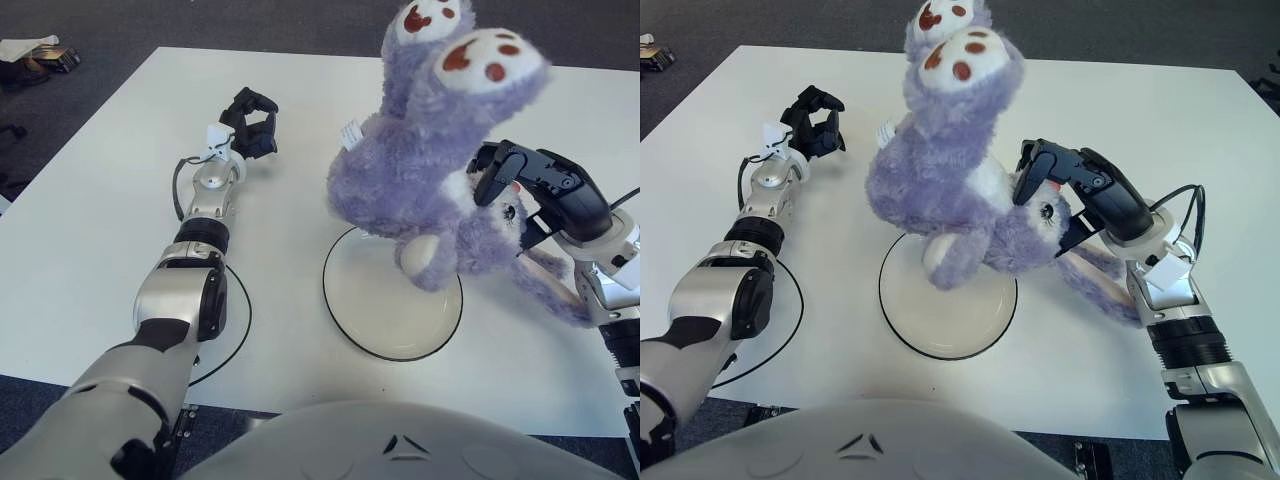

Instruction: Put the doll into the plate.

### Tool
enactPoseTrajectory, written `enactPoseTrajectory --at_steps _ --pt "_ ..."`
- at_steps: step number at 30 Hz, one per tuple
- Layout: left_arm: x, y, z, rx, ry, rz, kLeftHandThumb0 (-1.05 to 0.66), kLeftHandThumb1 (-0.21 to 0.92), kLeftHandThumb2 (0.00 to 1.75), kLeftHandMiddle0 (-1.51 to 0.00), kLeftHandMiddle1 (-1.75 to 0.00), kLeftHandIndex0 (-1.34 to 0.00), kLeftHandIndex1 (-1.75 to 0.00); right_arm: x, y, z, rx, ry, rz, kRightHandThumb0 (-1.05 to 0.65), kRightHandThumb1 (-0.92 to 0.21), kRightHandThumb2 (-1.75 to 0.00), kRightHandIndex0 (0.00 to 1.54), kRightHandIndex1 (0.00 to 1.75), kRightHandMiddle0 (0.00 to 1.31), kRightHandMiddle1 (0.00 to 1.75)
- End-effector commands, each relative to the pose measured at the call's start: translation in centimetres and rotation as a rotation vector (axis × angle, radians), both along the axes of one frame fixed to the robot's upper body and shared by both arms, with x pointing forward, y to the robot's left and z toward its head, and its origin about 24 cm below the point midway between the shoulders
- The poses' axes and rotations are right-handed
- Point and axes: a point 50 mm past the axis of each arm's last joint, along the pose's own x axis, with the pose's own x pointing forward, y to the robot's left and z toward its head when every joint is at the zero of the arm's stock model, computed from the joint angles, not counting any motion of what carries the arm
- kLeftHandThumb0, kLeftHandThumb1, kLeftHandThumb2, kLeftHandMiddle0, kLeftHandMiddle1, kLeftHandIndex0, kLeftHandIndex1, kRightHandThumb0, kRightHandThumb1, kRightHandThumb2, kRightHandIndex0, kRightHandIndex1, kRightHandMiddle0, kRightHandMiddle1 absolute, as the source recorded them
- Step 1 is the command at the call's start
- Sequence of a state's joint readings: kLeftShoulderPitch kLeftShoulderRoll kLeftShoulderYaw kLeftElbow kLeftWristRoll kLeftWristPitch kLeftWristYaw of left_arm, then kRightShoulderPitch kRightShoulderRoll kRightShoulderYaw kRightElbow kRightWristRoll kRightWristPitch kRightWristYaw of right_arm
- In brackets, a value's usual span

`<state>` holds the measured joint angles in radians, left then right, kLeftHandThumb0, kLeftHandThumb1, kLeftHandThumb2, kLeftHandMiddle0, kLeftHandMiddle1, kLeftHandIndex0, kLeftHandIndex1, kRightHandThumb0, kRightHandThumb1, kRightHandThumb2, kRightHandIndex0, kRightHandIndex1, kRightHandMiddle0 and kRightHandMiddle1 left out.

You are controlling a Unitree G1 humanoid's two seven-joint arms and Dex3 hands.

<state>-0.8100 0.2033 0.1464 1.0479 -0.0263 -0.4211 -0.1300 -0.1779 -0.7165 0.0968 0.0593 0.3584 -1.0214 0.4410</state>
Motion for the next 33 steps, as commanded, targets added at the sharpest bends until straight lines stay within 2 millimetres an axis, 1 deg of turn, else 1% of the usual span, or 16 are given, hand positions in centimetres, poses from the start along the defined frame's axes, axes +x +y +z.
enactPoseTrajectory --at_steps 1,33 --pt "0.32 -0.12 0.54 0.006 -0.002 0.000 -0.39 0.64 0.91 -0.98 -1.75 -0.37 -1.75 -0.13 -0.18 0.81 0.038 -0.028 0.006 -0.42 -0.53 -0.98 1.06 1.75 0.50 1.66" --pt "0.26 -0.27 0.20 0.003 0.017 0.001 -0.39 0.65 0.90 -0.93 -1.75 -0.37 -1.75 -0.35 -0.44 0.96 0.040 -0.023 0.010 -0.41 -0.53 -0.97 1.05 1.75 0.50 1.65"
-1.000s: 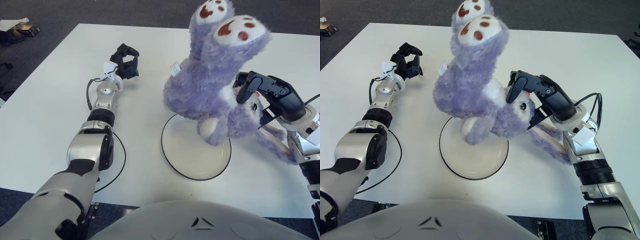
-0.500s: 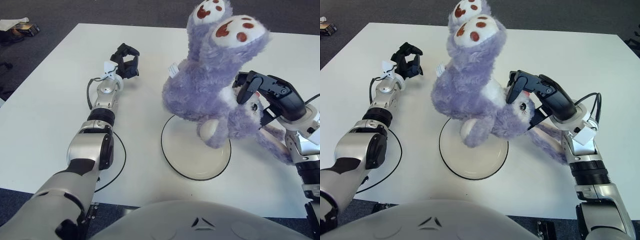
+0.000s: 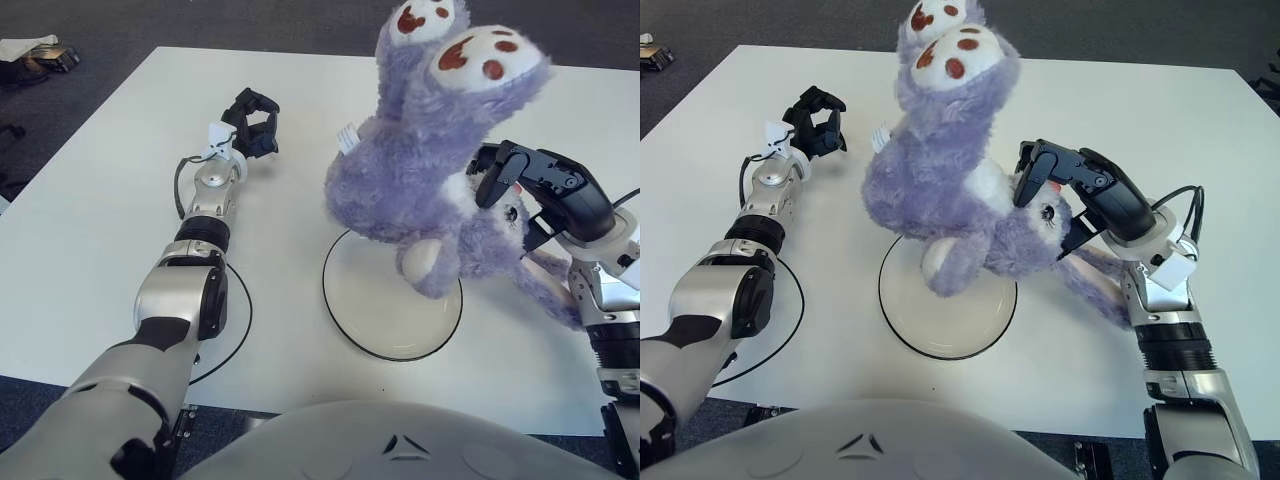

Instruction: Put the doll into the plate.

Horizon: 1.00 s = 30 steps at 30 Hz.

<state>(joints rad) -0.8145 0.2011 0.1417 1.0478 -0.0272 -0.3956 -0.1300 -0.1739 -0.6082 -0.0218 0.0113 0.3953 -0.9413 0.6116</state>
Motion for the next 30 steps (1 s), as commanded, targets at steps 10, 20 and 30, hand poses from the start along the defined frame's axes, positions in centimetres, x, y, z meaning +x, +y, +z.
enactPoseTrajectory --at_steps 10,20,30 --pt "0.13 -0.12 0.16 0.004 0.001 0.016 -0.39 0.65 0.89 -0.93 -1.75 -0.36 -1.75 -0.26 -0.42 0.47 0.034 -0.018 0.001 -0.41 -0.53 -0.97 1.05 1.75 0.50 1.65" --pt "0.09 -0.08 0.03 0.002 0.006 0.021 -0.39 0.66 0.88 -0.92 -1.75 -0.36 -1.75 -0.26 -0.43 0.47 0.034 -0.018 0.002 -0.41 -0.54 -0.97 1.05 1.75 0.50 1.65" --pt "0.08 0.01 -0.03 -0.001 0.008 0.022 -0.39 0.65 0.89 -0.93 -1.75 -0.36 -1.75 -0.19 -0.37 0.47 0.034 -0.017 0.003 -0.41 -0.54 -0.97 1.05 1.75 0.50 1.65"
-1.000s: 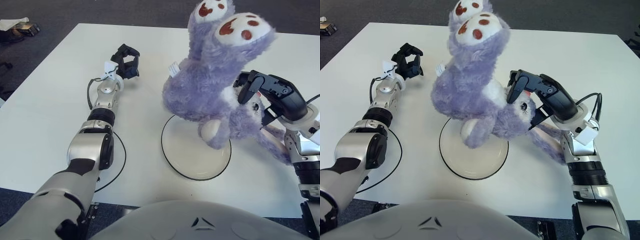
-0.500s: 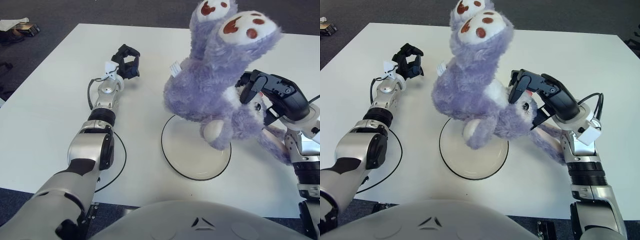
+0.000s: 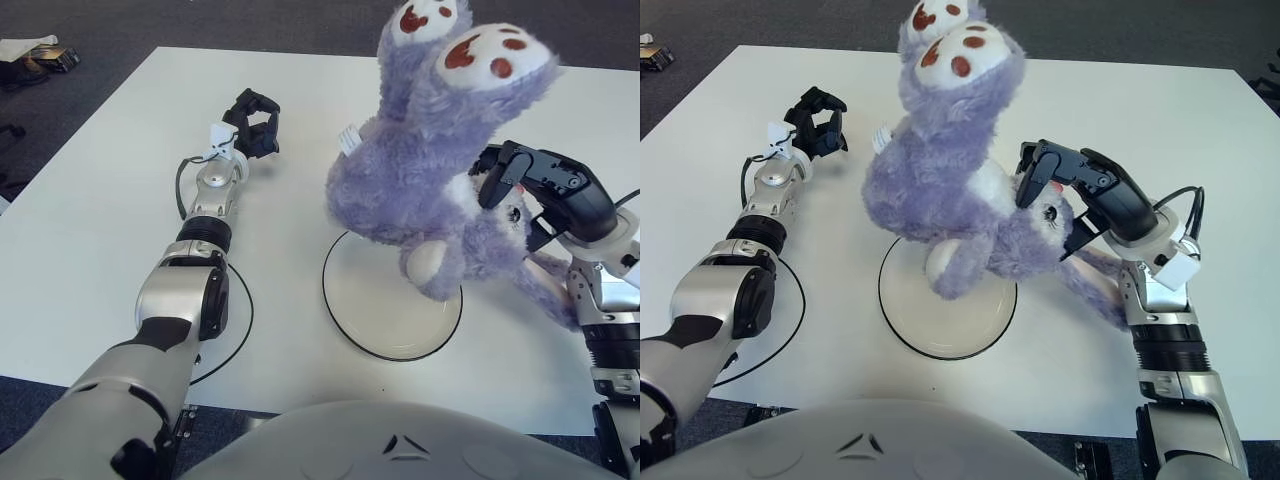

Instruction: Put the doll into the plate.

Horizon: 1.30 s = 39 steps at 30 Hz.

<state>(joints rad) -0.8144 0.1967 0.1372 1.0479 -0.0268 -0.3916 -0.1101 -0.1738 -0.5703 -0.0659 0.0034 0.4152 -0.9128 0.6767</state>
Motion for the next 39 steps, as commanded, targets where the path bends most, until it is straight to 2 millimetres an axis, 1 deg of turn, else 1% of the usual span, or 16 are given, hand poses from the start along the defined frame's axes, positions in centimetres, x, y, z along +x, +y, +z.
enactPoseTrajectory --at_steps 1,6,7,8,9,11,14,16,20,30,31,32,33,36,37,39 --pt "0.1 0.1 0.0 0.002 0.004 0.008 -0.39 0.65 0.90 -0.93 -1.75 -0.37 -1.75 -0.2 -0.1 0.4 0.028 -0.022 0.002 -0.41 -0.54 -0.97 1.05 1.75 0.50 1.65" --pt "0.1 0.2 0.0 0.003 0.005 0.009 -0.39 0.64 0.90 -0.93 -1.75 -0.37 -1.75 -0.2 0.0 0.4 0.028 -0.022 0.002 -0.41 -0.53 -0.97 1.05 1.75 0.50 1.65" --pt "0.1 0.2 0.0 0.004 0.005 0.009 -0.39 0.64 0.90 -0.94 -1.75 -0.37 -1.75 1.1 -1.5 2.0 -0.136 0.016 0.052 -0.41 -0.54 -0.97 1.05 1.75 0.50 1.65" --pt "0.1 0.2 0.0 0.004 0.005 0.009 -0.39 0.64 0.90 -0.94 -1.75 -0.37 -1.75 1.7 -2.8 3.5 -0.253 0.041 0.086 -0.47 -0.61 -0.93 0.84 1.54 0.40 1.50" --pt "0.1 0.2 0.0 0.005 0.005 0.009 -0.39 0.64 0.91 -0.94 -1.75 -0.37 -1.75 2.0 -3.7 4.7 -0.327 0.056 0.108 -0.55 -0.72 -0.85 0.58 1.16 0.26 1.25" --pt "0.1 0.2 0.0 0.006 0.005 0.008 -0.39 0.64 0.91 -0.94 -1.75 -0.37 -1.75 1.9 -2.9 5.4 -0.401 0.025 0.109 -0.64 -0.84 -0.77 0.33 0.68 0.11 0.97" --pt "0.1 0.2 0.0 0.007 0.006 0.006 -0.39 0.64 0.90 -0.94 -1.75 -0.37 -1.75 2.5 -1.2 5.4 -0.440 -0.027 0.101 -0.68 -0.89 -0.74 0.20 0.43 0.03 0.83" --pt "0.1 0.3 0.0 0.006 0.006 0.006 -0.39 0.65 0.90 -0.94 -1.75 -0.36 -1.75 3.0 -0.5 5.3 -0.449 -0.053 0.099 -0.70 -0.91 -0.74 0.16 0.36 0.02 0.79" --pt "0.1 0.3 0.0 0.004 0.010 0.006 -0.39 0.65 0.89 -0.92 -1.75 -0.36 -1.75 3.9 0.9 4.7 -0.431 -0.098 0.122 -0.71 -0.92 -0.74 0.13 0.29 0.00 0.72" --pt "0.1 0.3 0.0 0.005 0.011 0.011 -0.39 0.65 0.89 -0.92 -1.75 -0.36 -1.75 3.6 0.6 4.5 -0.354 -0.164 0.139 -0.78 -0.92 -0.89 0.08 0.19 0.00 0.49" --pt "0.1 0.3 0.0 0.006 0.010 0.011 -0.39 0.65 0.89 -0.92 -1.75 -0.36 -1.75 3.4 1.0 4.7 -0.368 -0.006 0.124 -0.78 -0.92 -0.90 0.08 0.18 0.00 0.49" --pt "0.1 0.3 0.0 0.006 0.009 0.011 -0.39 0.65 0.89 -0.92 -1.75 -0.36 -1.75 3.3 1.4 4.7 -0.383 0.110 0.090 -0.73 -0.91 -0.84 0.12 0.20 0.00 0.64" --pt "0.1 0.3 0.0 0.006 0.008 0.012 -0.39 0.65 0.89 -0.92 -1.75 -0.36 -1.75 3.1 -0.4 4.0 -0.417 0.033 -0.024 -0.70 -0.91 -0.80 0.15 0.20 0.00 0.75" --pt "0.0 0.2 0.0 0.011 0.001 0.016 -0.39 0.65 0.89 -0.93 -1.75 -0.36 -1.75 3.2 0.7 4.0 -0.475 0.004 -0.066 -0.68 -0.92 -0.73 0.20 0.24 0.00 0.85" --pt "0.0 0.2 0.0 0.014 0.000 0.017 -0.39 0.65 0.89 -0.93 -1.75 -0.36 -1.75 3.0 2.0 3.4 -0.438 0.147 -0.073 -0.67 -0.92 -0.72 0.21 0.25 0.00 0.86" --pt "0.0 0.2 0.0 0.017 0.000 0.017 -0.39 0.65 0.89 -0.93 -1.75 -0.36 -1.75 2.6 3.0 2.4 -0.397 0.306 -0.111 -0.65 -0.92 -0.79 0.17 0.48 0.00 0.86"
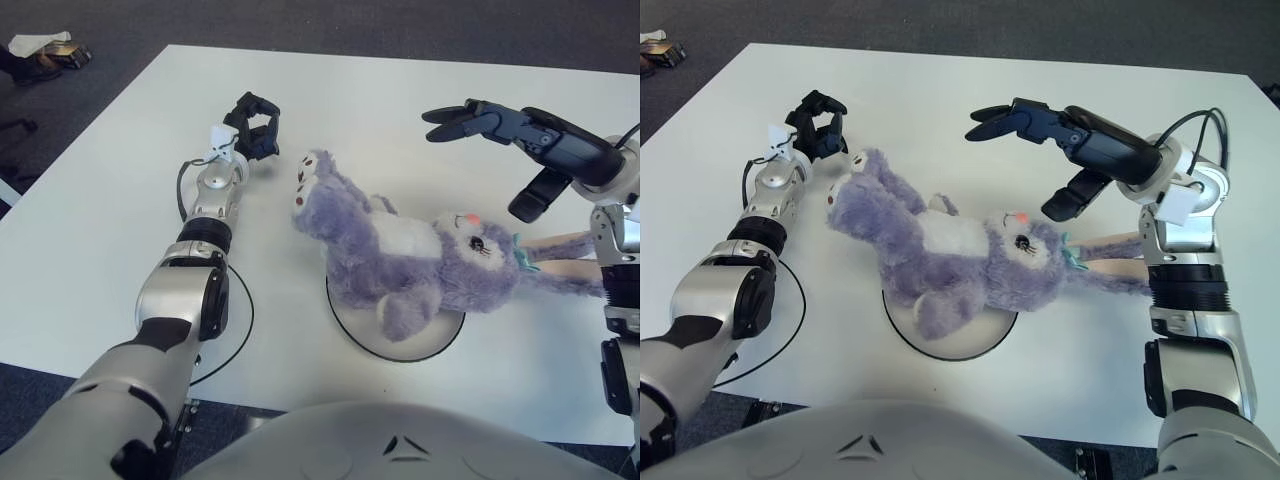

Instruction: Put the doll into the plate.

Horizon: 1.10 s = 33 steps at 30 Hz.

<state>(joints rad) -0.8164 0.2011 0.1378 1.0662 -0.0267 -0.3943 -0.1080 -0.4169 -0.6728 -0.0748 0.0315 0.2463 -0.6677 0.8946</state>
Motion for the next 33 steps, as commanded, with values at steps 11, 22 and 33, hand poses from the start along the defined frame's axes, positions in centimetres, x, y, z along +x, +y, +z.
enactPoseTrajectory --at_steps 11,22,33 --pt "0.0 -0.1 0.1 0.028 -0.010 0.017 -0.39 0.64 0.91 -0.95 -1.75 -0.37 -1.75 -0.4 -0.2 -0.6 0.043 0.086 -0.177 -0.67 -0.92 -0.75 0.23 0.60 0.00 0.75" --pt "0.0 -0.1 0.0 0.047 -0.006 0.023 -0.39 0.63 0.92 -0.95 -1.75 -0.37 -1.75 -2.4 -2.6 -1.0 0.113 0.024 -0.088 -0.67 -0.91 -0.77 0.14 0.30 0.00 0.55" --pt "-0.1 -0.1 0.0 0.042 -0.013 0.025 -0.39 0.62 0.93 -0.96 -1.75 -0.38 -1.75 2.1 -2.9 2.7 0.108 -0.046 -0.056 -0.90 -0.92 -0.62 0.22 0.21 0.00 0.66"
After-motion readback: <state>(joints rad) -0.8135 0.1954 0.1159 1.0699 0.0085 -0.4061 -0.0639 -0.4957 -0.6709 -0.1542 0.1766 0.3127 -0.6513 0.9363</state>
